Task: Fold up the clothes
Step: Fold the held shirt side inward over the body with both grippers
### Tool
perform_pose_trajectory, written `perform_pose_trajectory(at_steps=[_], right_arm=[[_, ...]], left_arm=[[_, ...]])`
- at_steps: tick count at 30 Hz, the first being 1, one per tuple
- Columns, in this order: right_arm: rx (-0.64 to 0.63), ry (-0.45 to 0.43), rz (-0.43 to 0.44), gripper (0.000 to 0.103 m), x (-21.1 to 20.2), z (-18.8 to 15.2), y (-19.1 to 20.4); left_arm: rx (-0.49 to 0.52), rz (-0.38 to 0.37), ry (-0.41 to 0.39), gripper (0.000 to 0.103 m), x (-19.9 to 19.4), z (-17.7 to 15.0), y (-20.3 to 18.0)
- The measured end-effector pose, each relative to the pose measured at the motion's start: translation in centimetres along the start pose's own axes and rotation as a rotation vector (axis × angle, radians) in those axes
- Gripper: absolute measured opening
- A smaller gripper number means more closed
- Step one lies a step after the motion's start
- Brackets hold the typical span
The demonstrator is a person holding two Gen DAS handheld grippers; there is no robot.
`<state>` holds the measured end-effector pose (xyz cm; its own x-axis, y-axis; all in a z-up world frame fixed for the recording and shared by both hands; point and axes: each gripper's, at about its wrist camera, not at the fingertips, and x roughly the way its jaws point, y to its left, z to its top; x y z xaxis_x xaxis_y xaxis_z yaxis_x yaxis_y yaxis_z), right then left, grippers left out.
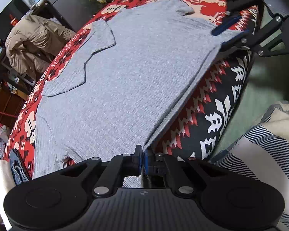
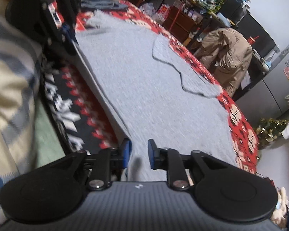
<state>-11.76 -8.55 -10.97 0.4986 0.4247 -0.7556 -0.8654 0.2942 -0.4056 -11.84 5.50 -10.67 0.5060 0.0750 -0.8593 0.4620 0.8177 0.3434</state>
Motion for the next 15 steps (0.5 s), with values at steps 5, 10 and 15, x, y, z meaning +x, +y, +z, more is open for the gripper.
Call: perform_pose_trajectory(at_steps=[5,10,15], right_arm=[[0.007,0.057,-0.019,0.021,-0.2,-1.4,-0.6],[0.024,0.078,0.03,0.015,-0.3,-1.8,-0.5],[0.059,0.041,0.047,0.002,-1.2,-1.6,-0.8]], left_arm=[[-0.026,0.008,0.001,0.004,0.2,0.0,0.3],[-0.027,0.018,0.003,0.004,0.4,-0.2,0.2],[-0.041,0.037,-0.035,0.004,-0.1,-0.3,0.4]])
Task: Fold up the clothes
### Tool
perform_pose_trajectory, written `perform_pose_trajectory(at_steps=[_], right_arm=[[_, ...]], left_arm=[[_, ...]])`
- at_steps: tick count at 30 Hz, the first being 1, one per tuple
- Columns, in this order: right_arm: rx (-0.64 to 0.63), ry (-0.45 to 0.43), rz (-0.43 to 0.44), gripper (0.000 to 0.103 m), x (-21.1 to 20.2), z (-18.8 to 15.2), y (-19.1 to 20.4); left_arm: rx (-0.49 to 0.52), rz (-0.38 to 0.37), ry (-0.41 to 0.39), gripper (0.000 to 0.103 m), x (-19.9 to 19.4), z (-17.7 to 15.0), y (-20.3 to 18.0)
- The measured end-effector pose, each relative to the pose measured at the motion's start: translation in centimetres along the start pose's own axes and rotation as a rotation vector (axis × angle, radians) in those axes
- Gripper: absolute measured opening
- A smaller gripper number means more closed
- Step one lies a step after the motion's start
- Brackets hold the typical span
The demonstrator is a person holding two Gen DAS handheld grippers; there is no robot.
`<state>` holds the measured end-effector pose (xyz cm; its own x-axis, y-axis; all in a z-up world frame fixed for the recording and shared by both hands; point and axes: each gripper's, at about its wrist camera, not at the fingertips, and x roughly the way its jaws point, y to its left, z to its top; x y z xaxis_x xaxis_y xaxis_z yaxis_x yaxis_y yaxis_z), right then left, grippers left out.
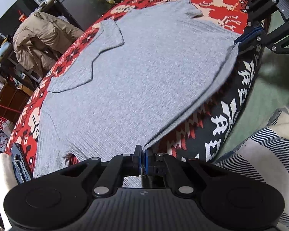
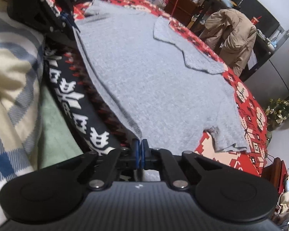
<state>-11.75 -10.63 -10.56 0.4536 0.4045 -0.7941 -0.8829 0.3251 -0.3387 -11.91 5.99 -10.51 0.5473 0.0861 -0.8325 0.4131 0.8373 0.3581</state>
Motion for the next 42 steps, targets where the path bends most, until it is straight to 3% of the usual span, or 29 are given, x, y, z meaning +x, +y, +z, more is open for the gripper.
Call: perform_pose_trajectory(at_steps=[7,11,17,23,27,29,31,33,39,42], right_arm=[[0.048,-0.087,-0.112,0.002,-2.3,1.0,-0.9],[0.021,-0.114,-0.15,0.002,-3.1,2.5,-1.7],[-0.108,-0.081,-0.14,0.002,-0.7,7.1,-5.8],[-0.202,-0.019,-0.11,0.002,5.3,11.7,-12.2],[-0.199,0.004,-0.096,0.002,10.0,14.1,-16.3],[-0.174,0.016,-0.085,0.003,12.4,15.0,-18.0],[-0.136,0.032,-0.07,0.008,14.7,15.2,-19.3],[-0.07,0.036,-0.059,0.026,16.0,15.2,-20.5],[0.151,-0.006,0.006,0.042,13.6,13.8,-23.0],[0.253,-0.029,0.012,0.052,10.8,13.0,-23.1]], left_arm=[[-0.08,0.084,-0.125,0.003,-2.1,0.3,1.5],[-0.042,0.112,-0.155,0.003,-2.7,1.7,2.9],[0.136,0.13,-0.133,0.003,-0.8,4.4,6.1],[0.185,0.11,-0.062,0.003,4.9,7.5,12.2],[0.093,0.058,-0.017,0.004,9.5,9.6,16.5],[0.014,0.018,-0.007,0.015,11.2,10.3,18.4],[-0.072,-0.011,-0.001,0.028,12.4,10.4,20.0],[-0.145,-0.05,-0.01,0.034,12.3,9.9,21.2],[-0.349,-0.102,-0.075,0.044,9.9,7.2,23.3],[-0.448,-0.141,-0.073,0.059,9.1,6.2,24.0]])
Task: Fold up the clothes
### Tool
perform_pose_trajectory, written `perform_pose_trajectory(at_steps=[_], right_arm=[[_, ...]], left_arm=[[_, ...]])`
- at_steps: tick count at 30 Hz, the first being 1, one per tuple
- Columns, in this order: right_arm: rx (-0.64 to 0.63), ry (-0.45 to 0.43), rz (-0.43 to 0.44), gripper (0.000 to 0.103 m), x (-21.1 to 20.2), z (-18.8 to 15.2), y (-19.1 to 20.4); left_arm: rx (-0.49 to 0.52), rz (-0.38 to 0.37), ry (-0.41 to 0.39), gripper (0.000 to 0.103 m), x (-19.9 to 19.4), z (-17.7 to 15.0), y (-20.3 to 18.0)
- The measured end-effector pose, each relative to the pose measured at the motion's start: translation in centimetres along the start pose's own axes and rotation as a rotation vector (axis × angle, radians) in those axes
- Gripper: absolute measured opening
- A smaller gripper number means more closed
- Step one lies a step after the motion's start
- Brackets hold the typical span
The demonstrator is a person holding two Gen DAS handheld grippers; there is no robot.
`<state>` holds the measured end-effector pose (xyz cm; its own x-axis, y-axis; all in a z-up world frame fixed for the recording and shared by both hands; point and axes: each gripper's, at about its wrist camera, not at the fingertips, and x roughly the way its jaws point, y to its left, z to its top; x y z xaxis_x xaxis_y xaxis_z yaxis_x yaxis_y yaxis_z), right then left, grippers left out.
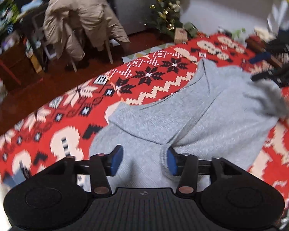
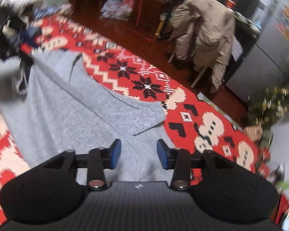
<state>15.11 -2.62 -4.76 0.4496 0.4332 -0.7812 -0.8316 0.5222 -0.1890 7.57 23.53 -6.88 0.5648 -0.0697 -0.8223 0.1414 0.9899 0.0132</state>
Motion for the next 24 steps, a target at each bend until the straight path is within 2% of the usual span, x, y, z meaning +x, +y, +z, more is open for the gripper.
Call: perform_pose_trajectory(at_steps=[3,8,12,15,17,19,21,24], right_arm=[[0.08,-0.01,-0.002,0.061,-2.7,-0.9,0.6],[0.203,-0.039,-0.03,0.061,-6.2,-2.7,2.4],[0.416,-0.107,-0.01,0.064,-8.7,-5.3,3.4],[0.55,-0.168,-0.016,0.064,-10.2,-7.4,4.7],[0.601,-0.204,-0.05,0.064,-10.8,-8.5,5.8],[0.629,-0.237,-0.088,0.064,-11.0,-9.4,7.0],[0.655,-0.269,-0.106,0.064,-10.9,-10.1,7.7],[0.639,-0.28,-0.13,0.064,-10.1,-10.2,8.2]], left_arm=[[-0.067,-0.003,0.011,0.061,0.1,0.6,0.2],[-0.187,0.016,0.016,0.064,-0.7,2.4,0.1],[-0.248,0.085,-0.025,0.066,-2.7,2.0,-0.5],[-0.178,0.139,-0.101,0.066,-4.3,0.1,-2.9],[-0.113,0.187,-0.166,0.061,-5.1,-1.9,-5.3],[-0.073,0.264,-0.254,0.055,-5.5,-3.9,-7.5],[-0.032,0.303,-0.33,0.055,-5.3,-5.6,-9.3],[0.021,0.352,-0.377,0.053,-3.6,-7.0,-11.0]])
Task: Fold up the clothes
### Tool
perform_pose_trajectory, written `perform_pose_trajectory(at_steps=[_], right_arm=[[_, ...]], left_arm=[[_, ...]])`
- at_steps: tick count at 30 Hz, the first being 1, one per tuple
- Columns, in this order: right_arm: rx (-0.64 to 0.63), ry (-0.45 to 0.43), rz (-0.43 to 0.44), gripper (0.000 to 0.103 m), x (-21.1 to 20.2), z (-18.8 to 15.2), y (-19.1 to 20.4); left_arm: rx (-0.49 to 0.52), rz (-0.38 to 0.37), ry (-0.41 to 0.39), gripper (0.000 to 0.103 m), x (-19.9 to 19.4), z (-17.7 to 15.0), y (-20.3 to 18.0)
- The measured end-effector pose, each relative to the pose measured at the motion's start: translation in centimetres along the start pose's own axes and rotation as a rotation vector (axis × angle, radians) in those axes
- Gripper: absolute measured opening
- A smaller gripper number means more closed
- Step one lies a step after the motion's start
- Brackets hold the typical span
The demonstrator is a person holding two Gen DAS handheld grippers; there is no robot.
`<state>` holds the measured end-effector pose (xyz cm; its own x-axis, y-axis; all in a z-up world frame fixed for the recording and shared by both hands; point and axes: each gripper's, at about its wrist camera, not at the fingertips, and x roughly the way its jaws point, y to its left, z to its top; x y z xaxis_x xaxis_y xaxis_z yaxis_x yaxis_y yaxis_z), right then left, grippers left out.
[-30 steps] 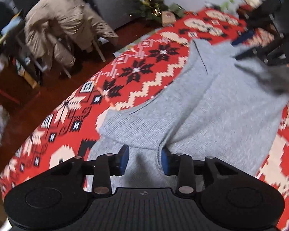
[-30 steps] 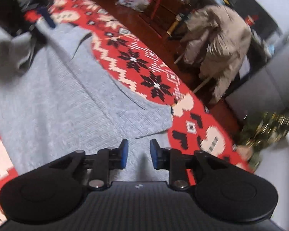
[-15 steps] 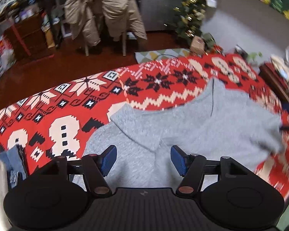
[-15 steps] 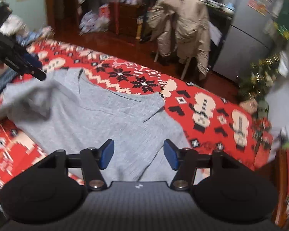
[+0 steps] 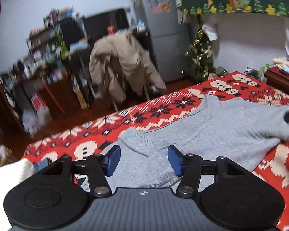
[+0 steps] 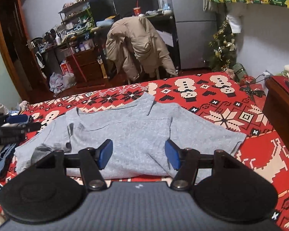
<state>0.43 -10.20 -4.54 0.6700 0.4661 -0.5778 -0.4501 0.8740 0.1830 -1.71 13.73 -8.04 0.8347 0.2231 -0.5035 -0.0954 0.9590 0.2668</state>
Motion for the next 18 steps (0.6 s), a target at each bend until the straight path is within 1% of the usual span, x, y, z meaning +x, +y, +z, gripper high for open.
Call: perform_pose_trajectory(at_steps=[1,3,5,10,12,14,18], right_arm=[[-0.009,0.0,0.0,0.064,0.3,-0.1,0.1],[-0.017,-0.004,0.014,0.064,1.0,-0.3,0.1],[-0.004,0.001,0.029,0.064,1.9,-0.3,-0.2],[0.014,0.007,0.043,0.065,4.0,0.1,-1.0],[0.014,0.008,0.047,0.065,4.6,0.2,-1.0],[0.014,0.013,0.059,0.066,5.2,0.1,-1.1],[0.0,0.037,0.075,0.067,5.9,-0.2,-0.9]], left_arm=[[0.013,0.002,0.009,0.052,0.5,-0.4,-0.4],[0.042,-0.024,0.046,0.052,1.8,-1.2,-0.6],[0.095,-0.023,0.066,0.053,2.9,-1.7,-0.5],[0.196,0.013,0.057,0.053,4.4,-2.6,-0.4],[0.219,-0.006,0.068,0.053,5.0,-2.9,-0.5],[0.25,-0.034,0.055,0.052,4.5,-3.1,-0.9],[0.34,-0.06,-0.017,0.052,2.4,-3.3,-2.0]])
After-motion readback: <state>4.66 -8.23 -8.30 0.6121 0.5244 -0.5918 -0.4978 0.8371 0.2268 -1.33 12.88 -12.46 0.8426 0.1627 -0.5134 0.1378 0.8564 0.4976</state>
